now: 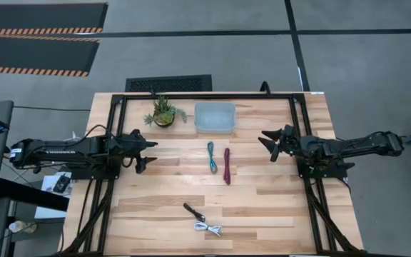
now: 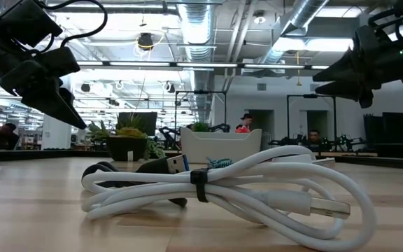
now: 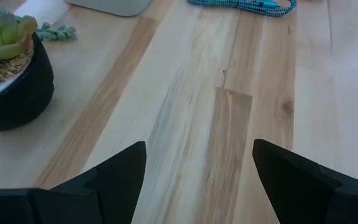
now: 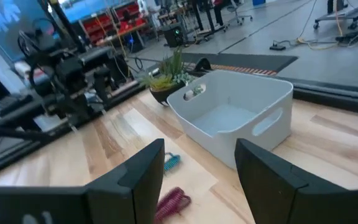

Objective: Pick and place USB-C Cables
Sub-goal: Put the red charger cable into the white bin, then put the blue charger cable into the white bin

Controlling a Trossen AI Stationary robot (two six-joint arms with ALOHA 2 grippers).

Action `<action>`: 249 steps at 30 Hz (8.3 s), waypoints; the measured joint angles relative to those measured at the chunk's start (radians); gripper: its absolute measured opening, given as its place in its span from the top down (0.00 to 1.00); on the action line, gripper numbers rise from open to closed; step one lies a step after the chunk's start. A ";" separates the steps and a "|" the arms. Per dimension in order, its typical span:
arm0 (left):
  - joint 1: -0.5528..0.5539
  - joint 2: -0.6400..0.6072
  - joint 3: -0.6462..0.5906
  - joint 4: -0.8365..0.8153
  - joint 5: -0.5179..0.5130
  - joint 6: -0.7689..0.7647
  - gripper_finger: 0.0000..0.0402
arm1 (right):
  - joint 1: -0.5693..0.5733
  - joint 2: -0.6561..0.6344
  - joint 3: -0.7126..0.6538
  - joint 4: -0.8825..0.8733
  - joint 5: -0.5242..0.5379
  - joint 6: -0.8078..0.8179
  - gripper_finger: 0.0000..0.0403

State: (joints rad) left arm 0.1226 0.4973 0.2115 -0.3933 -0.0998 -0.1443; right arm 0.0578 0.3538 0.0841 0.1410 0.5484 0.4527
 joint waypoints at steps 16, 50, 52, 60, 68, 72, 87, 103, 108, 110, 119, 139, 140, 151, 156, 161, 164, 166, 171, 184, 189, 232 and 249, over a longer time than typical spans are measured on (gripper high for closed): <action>0.000 0.000 -0.005 0.566 -0.191 -0.308 0.29 | 0.000 0.001 0.010 0.113 -0.035 0.016 0.45; 0.001 0.000 -0.006 0.699 -0.252 -0.248 0.29 | 0.039 0.840 0.671 -0.714 -0.064 0.411 0.55; 0.001 0.000 -0.006 0.697 -0.246 -0.249 0.29 | 0.049 0.892 0.671 -0.696 -0.060 0.435 0.53; 0.001 0.000 -0.006 0.690 -0.246 -0.250 0.29 | 0.047 1.078 0.671 -0.528 -0.153 0.516 0.34; 0.001 0.000 -0.005 0.678 -0.267 -0.294 0.29 | 0.045 1.247 0.691 -0.402 -0.086 0.577 0.30; 0.001 0.012 -0.006 0.655 -0.280 -0.304 0.29 | 0.045 1.316 0.752 -0.397 -0.061 0.564 0.30; 0.001 0.133 -0.006 0.725 -0.271 -0.360 0.29 | 0.053 1.486 0.899 -0.435 -0.048 0.541 0.30; 0.001 0.131 -0.006 0.830 -0.280 -0.313 0.29 | 0.093 1.529 0.952 -0.538 -0.012 0.580 0.30; 0.001 0.131 -0.006 0.830 -0.275 -0.321 0.29 | 0.100 1.548 0.954 -0.541 -0.020 0.603 0.30; 0.001 0.136 -0.006 0.827 -0.275 -0.321 0.29 | 0.103 1.549 0.954 -0.542 -0.024 0.618 0.31; 0.001 0.174 -0.006 0.825 -0.223 -0.341 0.29 | 0.106 1.537 0.952 -0.542 -0.020 0.561 0.33; 0.000 0.901 0.398 0.755 -0.196 -0.384 0.29 | 0.167 1.150 0.952 -0.743 0.058 0.529 0.33; -0.003 0.938 0.425 0.725 -0.196 -0.396 0.29 | 0.173 1.132 0.952 -0.758 0.068 0.540 0.33; -0.073 1.303 0.740 0.432 -0.200 -0.487 0.29 | 0.218 1.023 0.952 -0.862 0.143 0.570 0.33; -0.106 1.376 0.840 0.408 -0.225 -0.489 0.29 | 0.217 1.025 0.952 -0.874 0.143 0.570 0.33; -0.111 1.395 0.882 0.293 -0.283 -0.493 0.29 | 0.224 1.025 0.952 -0.892 0.143 0.570 0.33; -0.110 1.403 0.884 0.280 -0.283 -0.536 0.29 | 0.226 1.026 0.952 -0.904 0.140 0.570 0.33; -0.111 1.403 0.882 0.271 -0.277 -0.558 0.29 | 0.230 1.025 0.952 -0.905 0.142 0.570 0.33; -0.113 1.403 0.882 0.284 -0.275 -0.579 0.29 | 0.230 1.026 0.952 -0.905 0.156 0.569 0.33; -0.130 1.403 0.882 0.308 -0.314 -0.601 0.29 | 0.230 1.026 0.952 -0.904 0.159 0.569 0.33; -0.146 1.403 0.882 0.317 -0.351 -0.603 0.29 | 0.230 1.026 0.952 -0.904 0.159 0.569 0.33; -0.128 1.532 0.971 0.239 -0.236 -0.571 0.61 | 0.250 1.026 0.952 -0.890 0.161 0.587 0.33; -0.151 1.492 0.962 0.184 -0.255 -0.411 0.99 | 0.248 1.026 0.952 -0.888 0.161 0.623 0.33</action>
State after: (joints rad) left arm -0.0284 1.9889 1.1735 -0.2090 -0.3547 -0.5553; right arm 0.3054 1.3800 1.0359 -0.7475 0.7097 1.0760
